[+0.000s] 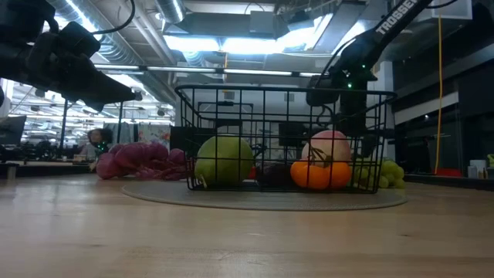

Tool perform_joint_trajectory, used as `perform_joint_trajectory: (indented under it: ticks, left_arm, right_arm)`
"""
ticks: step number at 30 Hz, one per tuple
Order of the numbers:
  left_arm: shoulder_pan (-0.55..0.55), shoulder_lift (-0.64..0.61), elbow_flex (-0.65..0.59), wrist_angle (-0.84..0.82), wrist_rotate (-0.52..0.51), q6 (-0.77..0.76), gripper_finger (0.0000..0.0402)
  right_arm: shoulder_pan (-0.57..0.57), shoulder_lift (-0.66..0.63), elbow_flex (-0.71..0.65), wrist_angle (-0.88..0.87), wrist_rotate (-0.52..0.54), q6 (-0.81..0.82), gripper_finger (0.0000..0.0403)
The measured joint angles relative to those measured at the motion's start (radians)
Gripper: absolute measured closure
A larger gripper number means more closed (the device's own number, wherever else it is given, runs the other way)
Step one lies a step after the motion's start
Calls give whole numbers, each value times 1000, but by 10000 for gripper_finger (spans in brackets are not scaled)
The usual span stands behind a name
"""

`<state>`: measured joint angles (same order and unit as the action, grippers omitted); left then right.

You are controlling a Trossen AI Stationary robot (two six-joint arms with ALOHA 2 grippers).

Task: Build produce basket
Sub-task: Put the banana into the wire basket

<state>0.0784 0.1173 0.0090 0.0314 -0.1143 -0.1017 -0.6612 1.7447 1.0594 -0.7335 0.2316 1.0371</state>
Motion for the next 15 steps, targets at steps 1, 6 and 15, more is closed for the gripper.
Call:
perform_joint_trajectory:
  ticks: [1,6,15]
  left_arm:
    - [0,0,0,0,0,0,305]
    - [0,0,0,0,0,0,305]
    - [0,0,0,0,0,0,305]
  right_arm:
    - [2,0,-8,1,5,3,162]
    - [25,2,-7,1,39,0,162]
    - [69,9,102,-131,86,-46,162]
